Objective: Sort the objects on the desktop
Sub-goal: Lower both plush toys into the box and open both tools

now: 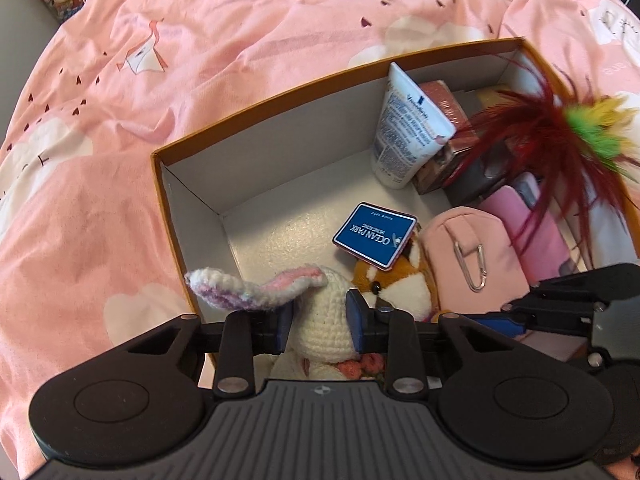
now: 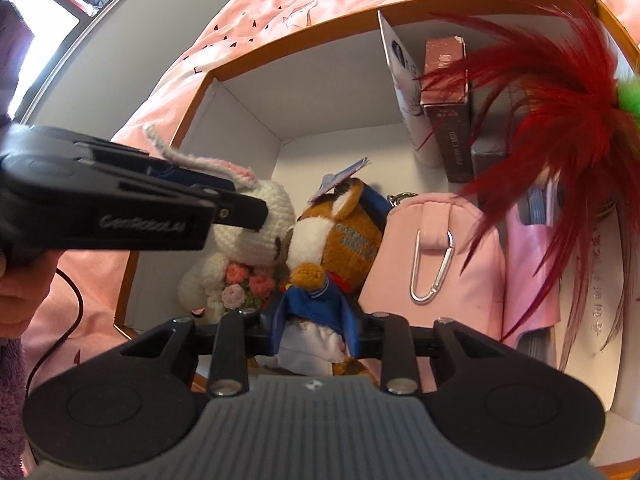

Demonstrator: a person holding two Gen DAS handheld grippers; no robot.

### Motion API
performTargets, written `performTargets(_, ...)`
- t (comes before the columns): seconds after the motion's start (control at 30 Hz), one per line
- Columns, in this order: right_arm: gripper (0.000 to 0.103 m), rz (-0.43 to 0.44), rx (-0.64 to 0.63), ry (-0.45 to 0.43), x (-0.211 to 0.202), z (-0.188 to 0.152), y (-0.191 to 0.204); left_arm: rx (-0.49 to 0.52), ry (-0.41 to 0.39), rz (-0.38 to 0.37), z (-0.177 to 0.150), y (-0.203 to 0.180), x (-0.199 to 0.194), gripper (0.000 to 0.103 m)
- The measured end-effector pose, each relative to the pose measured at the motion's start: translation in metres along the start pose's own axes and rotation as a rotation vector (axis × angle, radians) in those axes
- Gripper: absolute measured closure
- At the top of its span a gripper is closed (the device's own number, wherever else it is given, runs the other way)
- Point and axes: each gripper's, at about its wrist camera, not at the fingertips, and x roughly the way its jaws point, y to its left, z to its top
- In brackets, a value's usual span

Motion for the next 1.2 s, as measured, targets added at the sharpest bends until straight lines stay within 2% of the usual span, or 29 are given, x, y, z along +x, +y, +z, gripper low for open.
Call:
performTargets(0.13,0.071,0.002,0.005,0.009,0.006,0.003,0.001,0.008,0.03,0.028,0.003,-0.004,0.012,0.071)
performTargets(0.3,0.071,-0.005,-0.012,0.02,0.014,0.003,0.004,0.009,0.046,0.024,0.004,-0.007,0.02,0.072)
performTargets(0.63,0.068,-0.022,-0.034,-0.016,0.007,-0.001,0.01,-0.003,-0.019,0.03,-0.005,-0.011,-0.004,0.071)
performTargets(0.87,0.068,-0.037,-0.06,-0.068,-0.006,-0.004,0.014,-0.005,-0.175,0.042,-0.031,-0.014,-0.05,0.071)
performTargets(1.0,0.065,-0.025,-0.092,-0.139,-0.024,-0.009,0.021,-0.001,-0.307,0.064,-0.052,-0.023,-0.076,0.07)
performTargets(1.13,0.061,-0.015,-0.121,-0.274,-0.053,-0.021,0.021,-0.029,-0.42,0.014,-0.072,-0.027,-0.101,0.064)
performTargets(1.2,0.059,-0.014,-0.111,-0.329,-0.07,-0.027,0.019,-0.043,-0.452,-0.028,-0.083,-0.028,-0.11,0.06)
